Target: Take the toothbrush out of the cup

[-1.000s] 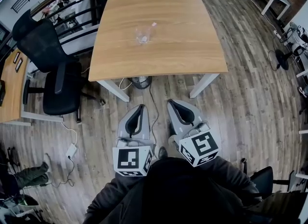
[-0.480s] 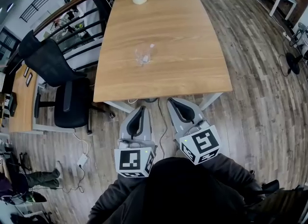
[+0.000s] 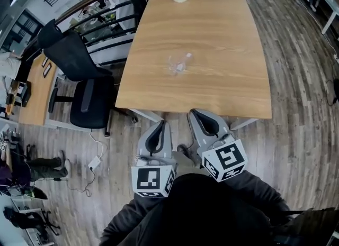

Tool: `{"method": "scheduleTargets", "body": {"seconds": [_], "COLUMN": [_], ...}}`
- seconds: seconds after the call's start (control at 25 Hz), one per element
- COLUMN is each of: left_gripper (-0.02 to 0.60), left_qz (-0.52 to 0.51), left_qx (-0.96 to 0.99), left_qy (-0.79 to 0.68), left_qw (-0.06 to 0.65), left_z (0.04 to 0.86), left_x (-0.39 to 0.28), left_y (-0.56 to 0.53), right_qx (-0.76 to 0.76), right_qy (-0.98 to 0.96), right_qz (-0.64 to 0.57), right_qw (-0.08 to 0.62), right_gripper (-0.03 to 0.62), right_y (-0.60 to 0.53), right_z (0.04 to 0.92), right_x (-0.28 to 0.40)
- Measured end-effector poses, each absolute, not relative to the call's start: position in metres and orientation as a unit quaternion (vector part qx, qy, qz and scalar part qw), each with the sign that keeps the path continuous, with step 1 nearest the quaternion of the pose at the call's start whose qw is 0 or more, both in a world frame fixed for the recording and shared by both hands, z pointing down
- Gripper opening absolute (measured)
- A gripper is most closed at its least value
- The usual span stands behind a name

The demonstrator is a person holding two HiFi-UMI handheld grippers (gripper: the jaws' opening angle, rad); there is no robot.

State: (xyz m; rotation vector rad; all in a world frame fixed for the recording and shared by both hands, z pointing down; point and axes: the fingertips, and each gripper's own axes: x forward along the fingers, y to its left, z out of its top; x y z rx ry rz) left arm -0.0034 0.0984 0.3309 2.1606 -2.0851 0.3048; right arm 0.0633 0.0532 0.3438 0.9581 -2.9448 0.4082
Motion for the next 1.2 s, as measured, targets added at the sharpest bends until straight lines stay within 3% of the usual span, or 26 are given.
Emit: {"method": "scheduleTargets", "body": {"seconds": [0.8,1.2], "left_gripper": [0.008,0.008], "left_qz": [0.073,0.055], "left_qx": [0.737,0.799], "left_qy": [-0.663,-0.592], "left_qw": [0.11,0.086], "left_z": [0.363,0.343], "left_x": [-0.097,-0.133], "left_y": [-0.015,-0.093], "right_qx": [0.342,0.421], "right_qy": [-0.928,-0.898], "right_qz": [0.135,0.112], "right_qw": [0.064,0.058], "right_gripper": [0.002,0.002], "right_y": [-0.045,-0.102], "right_z": [0.375,0.356], "right_x": [-0.022,-0.058]}}
